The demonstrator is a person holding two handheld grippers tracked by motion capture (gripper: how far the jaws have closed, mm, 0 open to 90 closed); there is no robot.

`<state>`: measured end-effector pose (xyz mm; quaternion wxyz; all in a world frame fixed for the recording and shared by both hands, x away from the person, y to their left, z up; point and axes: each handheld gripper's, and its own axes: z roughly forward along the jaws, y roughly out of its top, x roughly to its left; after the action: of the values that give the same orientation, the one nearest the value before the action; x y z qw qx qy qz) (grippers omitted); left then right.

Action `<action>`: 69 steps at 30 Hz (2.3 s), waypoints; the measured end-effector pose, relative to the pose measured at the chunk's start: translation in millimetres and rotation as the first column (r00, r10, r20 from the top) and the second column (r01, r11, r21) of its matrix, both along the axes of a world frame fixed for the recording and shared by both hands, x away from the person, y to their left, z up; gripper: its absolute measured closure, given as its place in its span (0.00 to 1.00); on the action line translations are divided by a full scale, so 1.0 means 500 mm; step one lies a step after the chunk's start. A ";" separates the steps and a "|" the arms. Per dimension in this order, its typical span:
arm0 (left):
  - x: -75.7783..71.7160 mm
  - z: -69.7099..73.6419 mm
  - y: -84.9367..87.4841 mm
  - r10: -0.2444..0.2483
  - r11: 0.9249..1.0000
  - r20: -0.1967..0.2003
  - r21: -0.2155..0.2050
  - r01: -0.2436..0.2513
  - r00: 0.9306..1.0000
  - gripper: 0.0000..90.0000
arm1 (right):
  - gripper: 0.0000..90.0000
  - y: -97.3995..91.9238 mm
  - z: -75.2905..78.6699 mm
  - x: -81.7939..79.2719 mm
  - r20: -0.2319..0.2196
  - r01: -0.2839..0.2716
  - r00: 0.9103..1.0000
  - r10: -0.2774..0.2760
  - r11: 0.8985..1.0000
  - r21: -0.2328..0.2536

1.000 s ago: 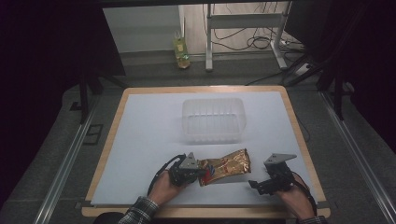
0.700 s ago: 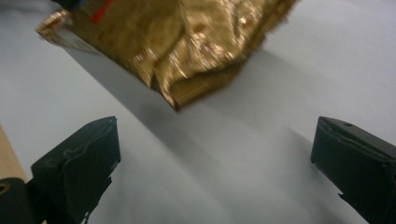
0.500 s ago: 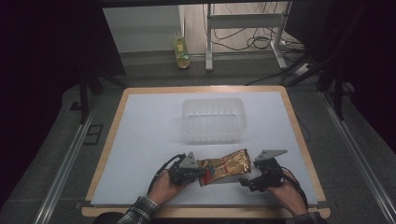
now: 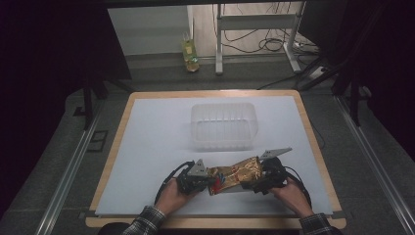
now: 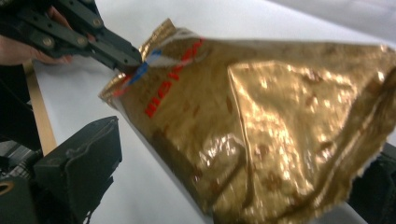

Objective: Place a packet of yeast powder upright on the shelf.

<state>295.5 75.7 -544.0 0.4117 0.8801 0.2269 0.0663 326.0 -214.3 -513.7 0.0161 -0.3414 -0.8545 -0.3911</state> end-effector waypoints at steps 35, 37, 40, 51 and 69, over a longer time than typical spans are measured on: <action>-0.002 0.003 0.000 0.006 1.000 0.012 0.004 -0.007 1.000 0.94 | 0.75 -0.006 0.057 0.030 -0.252 0.145 0.963 -0.101 0.976 0.163; -0.002 0.008 0.003 0.001 1.000 0.029 0.024 -0.002 1.000 0.89 | 0.76 -0.007 0.059 0.029 -0.257 0.154 0.961 -0.107 0.974 0.168; -0.007 0.014 0.002 0.007 1.000 0.044 0.012 -0.008 0.999 0.85 | 0.77 -0.007 0.067 0.027 -0.246 0.152 0.963 -0.107 0.974 0.170; -0.020 0.028 0.010 0.040 0.999 0.084 0.002 -0.041 0.996 0.60 | 0.77 -0.016 0.103 0.023 -0.182 0.162 0.975 -0.131 0.972 0.169; -0.037 0.035 0.021 0.061 0.998 0.120 -0.036 -0.057 0.991 0.23 | 0.78 -0.023 0.141 0.027 -0.126 0.187 0.978 -0.165 0.964 0.187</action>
<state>276.8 86.3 -526.7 0.4368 0.8606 0.2285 0.1280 339.5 -225.9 -443.2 0.0620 -0.4336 -0.7754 -0.4548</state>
